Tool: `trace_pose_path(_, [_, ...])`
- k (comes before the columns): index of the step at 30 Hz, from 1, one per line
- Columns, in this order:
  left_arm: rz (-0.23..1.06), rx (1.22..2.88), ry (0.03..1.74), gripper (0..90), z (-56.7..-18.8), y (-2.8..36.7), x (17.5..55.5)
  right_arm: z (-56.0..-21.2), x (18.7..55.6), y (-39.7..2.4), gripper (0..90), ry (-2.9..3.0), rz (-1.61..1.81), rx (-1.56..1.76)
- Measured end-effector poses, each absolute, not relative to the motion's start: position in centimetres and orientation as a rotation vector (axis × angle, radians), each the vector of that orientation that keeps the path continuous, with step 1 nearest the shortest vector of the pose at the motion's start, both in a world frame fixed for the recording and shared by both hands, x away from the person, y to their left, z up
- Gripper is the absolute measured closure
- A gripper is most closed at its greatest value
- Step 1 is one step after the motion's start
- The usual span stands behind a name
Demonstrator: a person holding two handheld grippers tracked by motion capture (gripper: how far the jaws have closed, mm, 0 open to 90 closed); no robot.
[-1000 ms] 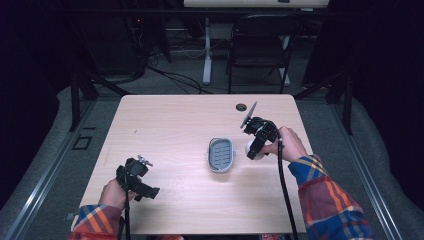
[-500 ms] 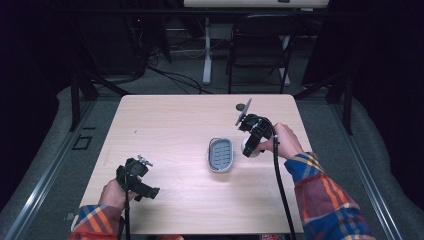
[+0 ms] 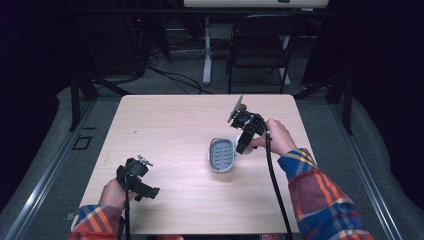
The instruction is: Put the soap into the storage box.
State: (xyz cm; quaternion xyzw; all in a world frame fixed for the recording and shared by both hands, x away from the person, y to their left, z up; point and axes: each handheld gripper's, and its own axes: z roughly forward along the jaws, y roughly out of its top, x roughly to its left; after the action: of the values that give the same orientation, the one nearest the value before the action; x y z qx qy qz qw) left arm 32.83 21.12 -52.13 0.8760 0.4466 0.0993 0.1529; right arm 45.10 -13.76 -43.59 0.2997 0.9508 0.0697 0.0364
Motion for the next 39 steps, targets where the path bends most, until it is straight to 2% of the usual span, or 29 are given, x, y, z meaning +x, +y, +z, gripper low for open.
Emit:
trace_pose_path(13, [0.282, 2.514, 1.279, 0.0, -52.2, 21.2, 32.8, -43.6, 45.8, -11.2, 22.7, 2.944, 0.196, 0.860])
trace_pose_path(39, [0.277, 2.517, 1.276, 0.0, -52.1, 21.2, 32.8, -47.3, 46.8, -6.8, 22.7, 3.018, 0.126, 0.784])
